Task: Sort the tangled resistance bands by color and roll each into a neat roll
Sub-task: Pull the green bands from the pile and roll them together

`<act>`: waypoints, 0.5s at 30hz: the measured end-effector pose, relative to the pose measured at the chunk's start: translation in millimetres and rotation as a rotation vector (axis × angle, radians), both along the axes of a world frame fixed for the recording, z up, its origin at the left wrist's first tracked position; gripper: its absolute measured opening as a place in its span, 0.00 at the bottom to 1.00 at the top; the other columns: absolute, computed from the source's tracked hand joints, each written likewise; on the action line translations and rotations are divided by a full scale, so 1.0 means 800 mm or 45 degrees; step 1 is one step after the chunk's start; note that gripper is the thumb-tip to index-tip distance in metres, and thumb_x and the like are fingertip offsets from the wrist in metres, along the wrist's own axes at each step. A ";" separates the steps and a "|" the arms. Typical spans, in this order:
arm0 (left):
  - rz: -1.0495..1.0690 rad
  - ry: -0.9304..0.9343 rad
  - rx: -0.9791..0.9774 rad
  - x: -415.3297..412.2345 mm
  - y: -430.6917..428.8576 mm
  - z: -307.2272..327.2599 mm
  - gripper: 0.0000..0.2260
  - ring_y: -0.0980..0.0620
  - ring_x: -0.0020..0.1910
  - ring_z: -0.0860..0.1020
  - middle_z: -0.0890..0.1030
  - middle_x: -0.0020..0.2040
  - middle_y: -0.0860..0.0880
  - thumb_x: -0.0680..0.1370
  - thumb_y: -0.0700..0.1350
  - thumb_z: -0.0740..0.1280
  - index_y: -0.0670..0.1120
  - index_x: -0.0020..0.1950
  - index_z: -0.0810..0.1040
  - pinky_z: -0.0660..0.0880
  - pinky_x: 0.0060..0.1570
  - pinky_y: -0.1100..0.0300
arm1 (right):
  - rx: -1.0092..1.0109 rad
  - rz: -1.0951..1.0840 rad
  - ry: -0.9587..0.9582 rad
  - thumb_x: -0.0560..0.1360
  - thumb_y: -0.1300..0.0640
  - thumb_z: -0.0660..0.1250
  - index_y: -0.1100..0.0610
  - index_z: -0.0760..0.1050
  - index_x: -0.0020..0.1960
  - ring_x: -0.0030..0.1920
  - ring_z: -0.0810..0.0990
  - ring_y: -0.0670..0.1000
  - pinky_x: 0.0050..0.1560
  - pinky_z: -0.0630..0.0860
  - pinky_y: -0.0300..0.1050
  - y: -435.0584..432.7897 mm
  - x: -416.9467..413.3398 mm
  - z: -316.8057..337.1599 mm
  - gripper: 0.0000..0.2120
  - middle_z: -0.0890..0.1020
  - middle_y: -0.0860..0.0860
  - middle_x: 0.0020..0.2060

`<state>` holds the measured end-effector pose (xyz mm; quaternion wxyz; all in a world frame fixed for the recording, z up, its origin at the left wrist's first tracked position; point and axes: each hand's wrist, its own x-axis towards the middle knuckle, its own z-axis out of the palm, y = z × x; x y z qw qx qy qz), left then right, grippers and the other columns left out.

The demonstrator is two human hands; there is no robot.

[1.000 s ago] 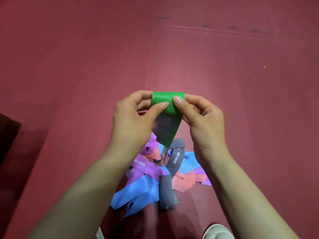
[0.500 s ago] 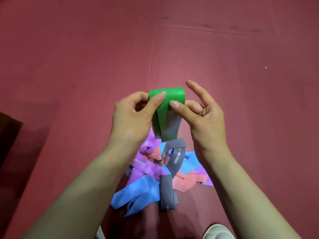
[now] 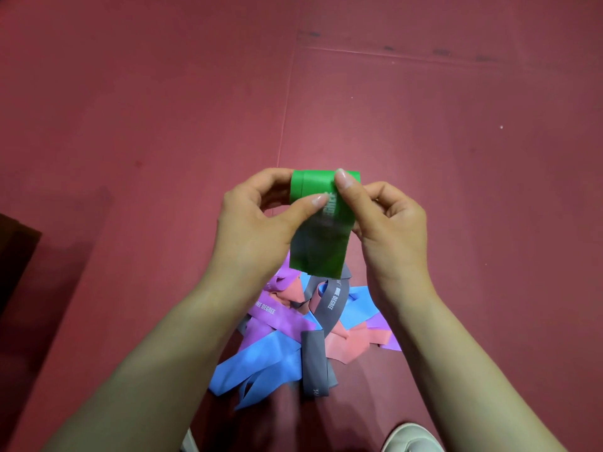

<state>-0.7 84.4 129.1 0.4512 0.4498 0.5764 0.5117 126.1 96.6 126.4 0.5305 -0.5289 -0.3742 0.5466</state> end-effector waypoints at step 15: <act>0.067 -0.174 -0.087 0.003 0.001 0.001 0.17 0.59 0.39 0.81 0.84 0.40 0.53 0.66 0.48 0.76 0.47 0.52 0.78 0.75 0.39 0.68 | 0.045 0.082 0.069 0.71 0.64 0.71 0.63 0.79 0.51 0.37 0.80 0.45 0.44 0.79 0.41 0.000 -0.001 -0.004 0.09 0.82 0.51 0.35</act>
